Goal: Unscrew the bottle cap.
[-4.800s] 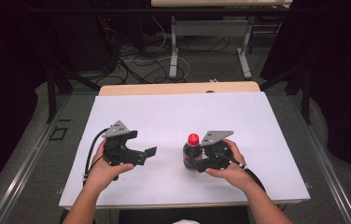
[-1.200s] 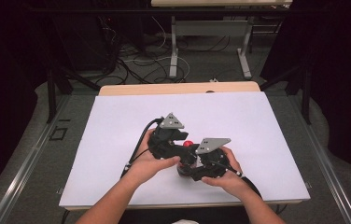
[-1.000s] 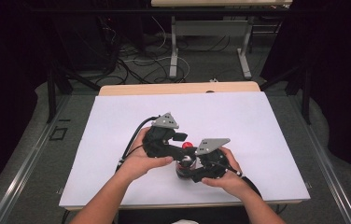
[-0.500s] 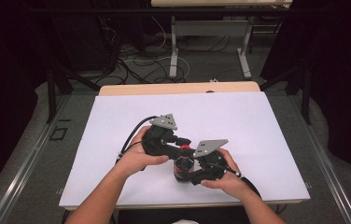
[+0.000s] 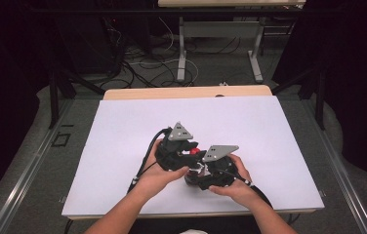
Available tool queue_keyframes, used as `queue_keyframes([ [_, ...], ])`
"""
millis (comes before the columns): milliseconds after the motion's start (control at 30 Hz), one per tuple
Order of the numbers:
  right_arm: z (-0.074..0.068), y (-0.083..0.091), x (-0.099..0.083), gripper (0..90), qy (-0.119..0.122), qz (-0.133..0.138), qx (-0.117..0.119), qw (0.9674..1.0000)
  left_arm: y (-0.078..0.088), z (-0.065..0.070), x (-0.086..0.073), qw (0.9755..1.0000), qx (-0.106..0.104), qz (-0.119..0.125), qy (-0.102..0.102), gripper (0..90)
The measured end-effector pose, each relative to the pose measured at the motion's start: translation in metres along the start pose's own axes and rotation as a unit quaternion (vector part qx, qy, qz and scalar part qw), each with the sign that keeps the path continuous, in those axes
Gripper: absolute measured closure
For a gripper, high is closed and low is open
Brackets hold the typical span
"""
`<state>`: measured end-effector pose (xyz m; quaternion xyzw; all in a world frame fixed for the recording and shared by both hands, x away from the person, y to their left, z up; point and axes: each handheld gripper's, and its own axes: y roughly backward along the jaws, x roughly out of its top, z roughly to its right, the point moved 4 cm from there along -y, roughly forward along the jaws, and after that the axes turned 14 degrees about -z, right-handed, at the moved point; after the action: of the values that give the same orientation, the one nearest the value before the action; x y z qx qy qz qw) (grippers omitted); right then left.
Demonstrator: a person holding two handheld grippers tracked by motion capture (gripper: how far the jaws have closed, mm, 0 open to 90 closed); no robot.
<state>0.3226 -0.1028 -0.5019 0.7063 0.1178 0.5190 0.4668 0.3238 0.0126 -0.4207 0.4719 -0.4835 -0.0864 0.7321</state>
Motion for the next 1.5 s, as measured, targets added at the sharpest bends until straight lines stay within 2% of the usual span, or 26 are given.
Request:
queue_keyframes([
  [100, 0.001, 0.001, 0.000, 30.7, -0.002, 0.000, 0.001, 1.0000, 0.000, 0.001, 0.001, 1.0000, 0.001, 0.000, -0.003, 61.1],
  [167, 0.001, 0.001, 0.000, 30.7, -0.001, 0.003, 0.000, 1.0000, 0.001, 0.000, 0.001, 0.9999, -0.007, -0.001, -0.007, 59.7],
  [200, 0.000, 0.002, 0.000, 30.7, 0.000, -0.001, 0.006, 1.0000, 0.003, -0.002, 0.002, 0.9998, -0.010, -0.012, -0.015, 56.3],
  [267, 0.000, 0.002, 0.000, 30.7, 0.003, -0.002, 0.006, 1.0000, 0.008, -0.006, 0.002, 0.9995, -0.023, -0.016, -0.016, 50.5],
  [333, 0.000, 0.001, 0.000, 30.7, 0.006, -0.001, 0.009, 0.9999, 0.014, -0.011, 0.004, 0.9991, -0.037, -0.001, -0.018, 48.3],
  [367, -0.001, 0.001, -0.001, 30.7, 0.005, 0.000, 0.011, 0.9999, 0.016, -0.014, 0.003, 0.9986, -0.046, -0.002, -0.023, 46.9],
  [400, -0.002, 0.001, 0.000, 30.7, 0.010, 0.000, 0.015, 0.9998, 0.019, -0.016, 0.003, 0.9974, -0.063, -0.009, -0.033, 44.3],
  [467, -0.002, 0.001, 0.000, 30.7, 0.011, 0.001, 0.020, 0.9998, 0.020, -0.021, 0.003, 0.9948, -0.086, -0.007, -0.055, 43.8],
  [600, -0.005, 0.002, 0.000, 30.6, 0.021, -0.006, 0.027, 0.9994, 0.018, -0.025, -0.001, 0.9842, -0.144, -0.027, -0.099, 46.2],
  [667, -0.006, 0.001, 0.001, 30.6, 0.021, -0.002, 0.025, 0.9994, 0.015, -0.026, -0.002, 0.9805, -0.155, -0.030, -0.117, 47.0],
  [733, -0.007, 0.001, 0.001, 30.6, 0.023, -0.003, 0.029, 0.9993, 0.012, -0.027, -0.002, 0.9804, -0.152, -0.036, -0.120, 49.1],
  [767, -0.007, 0.000, 0.001, 30.6, 0.023, 0.000, 0.027, 0.9994, 0.011, -0.029, -0.002, 0.9820, -0.144, -0.036, -0.116, 50.5],
  [800, -0.007, 0.001, 0.001, 30.7, 0.030, -0.004, 0.032, 0.9990, 0.010, -0.031, -0.002, 0.9813, -0.147, -0.037, -0.118, 49.1],
  [833, -0.009, 0.000, 0.001, 30.7, 0.024, -0.003, 0.031, 0.9992, 0.009, -0.032, -0.002, 0.9809, -0.152, -0.036, -0.116, 50.2],
  [900, -0.009, 0.000, 0.001, 30.7, 0.027, -0.006, 0.031, 0.9991, 0.008, -0.032, -0.002, 0.9796, -0.159, -0.034, -0.119, 50.5],
  [1100, -0.010, 0.000, 0.001, 30.7, 0.030, -0.010, 0.032, 0.9990, 0.006, -0.028, -0.003, 0.9796, -0.160, -0.025, -0.119, 57.8],
  [1233, -0.011, -0.001, 0.001, 30.7, 0.028, -0.008, 0.031, 0.9991, 0.007, -0.024, -0.002, 0.9819, -0.148, -0.023, -0.116, 62.0],
  [1300, -0.009, -0.001, 0.001, 30.8, 0.024, -0.004, 0.024, 0.9994, 0.006, -0.022, -0.002, 0.9848, -0.134, -0.020, -0.109, 62.4],
  [1367, -0.008, -0.002, 0.001, 30.8, 0.022, -0.005, 0.021, 0.9995, 0.006, -0.019, -0.002, 0.9893, -0.111, -0.015, -0.094, 62.4],
  [1433, -0.007, -0.001, 0.000, 30.8, 0.017, -0.008, 0.016, 0.9997, 0.004, -0.014, -0.001, 0.9938, -0.082, -0.006, -0.074, 62.6],
  [1467, -0.007, -0.002, 0.000, 30.8, 0.015, -0.005, 0.014, 0.9998, 0.005, -0.012, -0.001, 0.9951, -0.075, -0.010, -0.064, 62.7],
  [1500, -0.007, -0.002, 0.001, 30.8, 0.011, 0.000, 0.012, 0.9999, 0.004, -0.011, -0.001, 0.9969, -0.059, -0.004, -0.051, 62.7],
])
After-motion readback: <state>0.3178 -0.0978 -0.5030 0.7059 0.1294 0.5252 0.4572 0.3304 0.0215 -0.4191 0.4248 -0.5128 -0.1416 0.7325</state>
